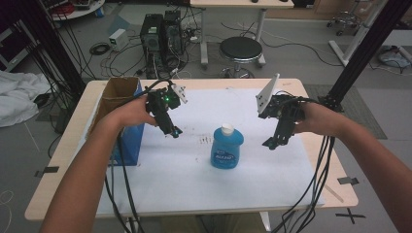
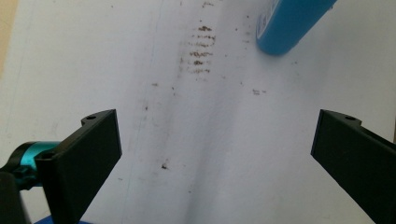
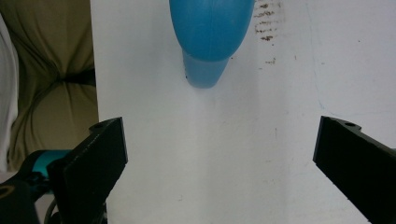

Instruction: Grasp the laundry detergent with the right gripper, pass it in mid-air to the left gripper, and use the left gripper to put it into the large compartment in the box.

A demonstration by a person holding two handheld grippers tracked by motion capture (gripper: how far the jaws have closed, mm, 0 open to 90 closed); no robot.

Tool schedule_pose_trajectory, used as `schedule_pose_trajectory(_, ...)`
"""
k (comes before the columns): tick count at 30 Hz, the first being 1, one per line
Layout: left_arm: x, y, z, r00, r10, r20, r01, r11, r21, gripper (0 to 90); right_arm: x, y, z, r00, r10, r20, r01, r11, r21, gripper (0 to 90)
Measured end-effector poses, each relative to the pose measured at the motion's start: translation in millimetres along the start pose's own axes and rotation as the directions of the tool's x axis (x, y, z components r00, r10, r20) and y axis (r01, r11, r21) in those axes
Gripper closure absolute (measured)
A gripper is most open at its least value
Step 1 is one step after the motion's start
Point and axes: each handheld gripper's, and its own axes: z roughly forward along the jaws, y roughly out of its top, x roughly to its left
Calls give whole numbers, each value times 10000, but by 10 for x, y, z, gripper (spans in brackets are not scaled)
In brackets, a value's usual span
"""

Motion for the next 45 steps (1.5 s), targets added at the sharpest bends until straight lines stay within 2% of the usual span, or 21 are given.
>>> schedule_pose_trajectory(6, -27, 35, -16, 9996, 298, -27, -296, 9978, 596, 17, 8, -79, 32, 9999, 119, -19, -119, 9997, -207, 19)
schedule_pose_trajectory(9, -50, 58, -32, 9974, 716, 50, -718, 9941, 813, 17, 11, -114, 53, 9997, 233, -55, -235, 9991, -345, 19)
schedule_pose_trajectory(13, -91, 81, -29, 9861, 1658, 139, -1664, 9817, 923, 17, 8, -148, 83, 9995, 293, -83, -297, 9982, -527, 19)
schedule_pose_trajectory(15, -109, 88, -9, 9824, 1856, 193, -1866, 9762, 1107, 17, 9, -157, 93, 9995, 299, -108, -306, 9975, -636, 19)
schedule_pose_trajectory(17, -113, 93, 4, 9836, 1781, 293, -1804, 9752, 1283, 17, 15, -167, 103, 9992, 379, -136, -389, 9959, -817, 19)
schedule_pose_trajectory(20, -109, 104, 0, 9861, 1632, 321, -1660, 9778, 1278, 17, 15, -190, 117, 9991, 408, -108, -417, 9939, -1018, 19)
schedule_pose_trajectory(25, -103, 111, 6, 9879, 1510, 351, -1544, 9790, 1328, 17, 37, -263, 177, 9982, 590, -123, -603, 9819, -1794, 19)
schedule_pose_trajectory(29, -98, 114, 6, 9892, 1425, 345, -1459, 9805, 1318, 17, 53, -328, 245, 9964, 840, -126, -847, 9718, -2199, 19)
schedule_pose_trajectory(33, -98, 112, 5, 9899, 1361, 388, -1400, 9817, 1290, 17, 79, -379, 309, 9953, 963, -129, -961, 9551, -2802, 19)
schedule_pose_trajectory(40, -99, 107, 10, 9900, 1352, 407, -1395, 9813, 1326, 17, 110, -463, 432, 9939, 1089, -152, -1075, 9343, -3398, 19)
schedule_pose_trajectory(45, -102, 108, 17, 9903, 1314, 462, -1365, 9815, 1342, 17, 111, -525, 524, 9918, 1268, -159, -1229, 9121, -3911, 19)
